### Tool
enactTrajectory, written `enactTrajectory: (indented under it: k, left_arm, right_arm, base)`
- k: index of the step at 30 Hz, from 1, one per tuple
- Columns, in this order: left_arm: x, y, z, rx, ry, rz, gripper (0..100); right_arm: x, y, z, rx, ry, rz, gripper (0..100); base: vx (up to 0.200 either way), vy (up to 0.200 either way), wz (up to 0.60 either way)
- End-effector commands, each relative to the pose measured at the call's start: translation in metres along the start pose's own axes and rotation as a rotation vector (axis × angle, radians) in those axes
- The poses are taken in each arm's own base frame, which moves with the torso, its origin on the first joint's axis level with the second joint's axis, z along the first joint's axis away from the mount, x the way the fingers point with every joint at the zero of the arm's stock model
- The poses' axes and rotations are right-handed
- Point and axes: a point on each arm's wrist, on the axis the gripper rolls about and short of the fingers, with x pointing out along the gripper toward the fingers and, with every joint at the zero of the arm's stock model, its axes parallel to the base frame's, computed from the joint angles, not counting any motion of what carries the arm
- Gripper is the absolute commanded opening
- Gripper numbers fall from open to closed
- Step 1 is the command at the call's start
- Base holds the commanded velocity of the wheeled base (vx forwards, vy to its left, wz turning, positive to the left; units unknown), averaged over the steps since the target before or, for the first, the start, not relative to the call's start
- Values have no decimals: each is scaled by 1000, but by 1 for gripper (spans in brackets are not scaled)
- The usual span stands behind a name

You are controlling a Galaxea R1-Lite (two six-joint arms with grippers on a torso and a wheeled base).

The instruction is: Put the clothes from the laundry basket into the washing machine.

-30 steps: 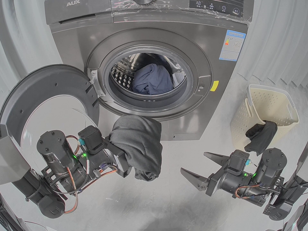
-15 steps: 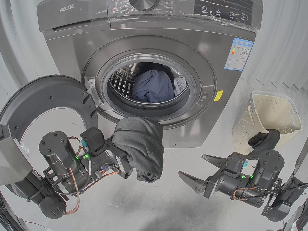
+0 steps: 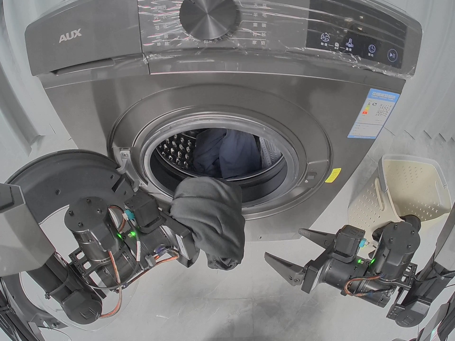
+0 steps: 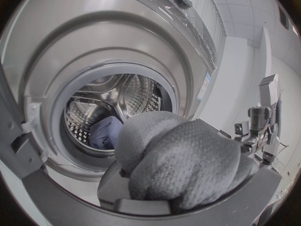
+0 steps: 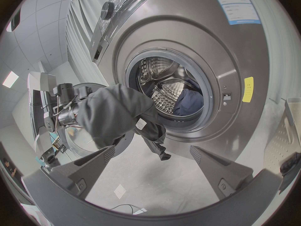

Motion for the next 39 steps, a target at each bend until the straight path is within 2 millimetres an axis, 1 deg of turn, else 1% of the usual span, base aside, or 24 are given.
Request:
enactTrajectory:
  k: [1,10,14,16,17,18,19,21,24,26,29,31,34,37,39]
  left_arm:
    - [0,-3,-3,-2,12,-10,0]
    - [2,-4,-2,9,5,-14,0]
    - [8,-4,-8,8,19,-16,0]
    - [27,-1,-20,10,34,-12,0]
    - [27,-1,-20,10,34,-12,0]
    - [35,-1,-26,8,37,-13,0]
    - [47,1,-25,6,14,-11,0]
    - [61,4,-25,-4,-20,-9,0]
    - [77,10,-29,-4,-41,1,0]
    - [89,16,-36,0,-48,13,0]
    - [105,24,-44,3,-66,32,0]
    - [109,26,-44,2,-74,37,0]
    - [121,34,-48,2,-95,55,0]
    - [135,37,-49,-1,-122,60,0]
    - [145,46,-51,-2,-128,76,0]
  right_arm:
    - [-2,3,-1,-1,6,11,100]
    - [-2,7,-2,-4,8,27,100]
    - [-1,10,-1,-5,1,40,100]
    - [-2,10,-2,-3,8,38,100]
    - [-2,10,-2,-3,8,38,100]
    - [-2,10,-2,-1,10,39,100]
    - [-2,11,-2,-1,6,42,100]
    - [-2,11,-2,-1,8,43,100]
    - [-2,12,-3,0,11,44,100]
    - [-2,12,-2,0,9,44,100]
    - [-2,12,-3,0,12,47,100]
    - [-2,12,-3,0,13,47,100]
    - [-2,13,-3,0,14,50,100]
    - [-2,13,-4,0,15,49,100]
    - [-1,13,-4,1,18,49,100]
  base:
    - [0,0,0]
    - [0,0,0]
    - [0,0,0]
    - [0,0,0]
    - [0,0,0]
    - [0,0,0]
    - [0,0,0]
    - [0,0,0]
    - [0,0,0]
    - [0,0,0]
    - [0,0,0]
    - [0,0,0]
    - [0,0,0]
    - [0,0,0]
    - [0,0,0]
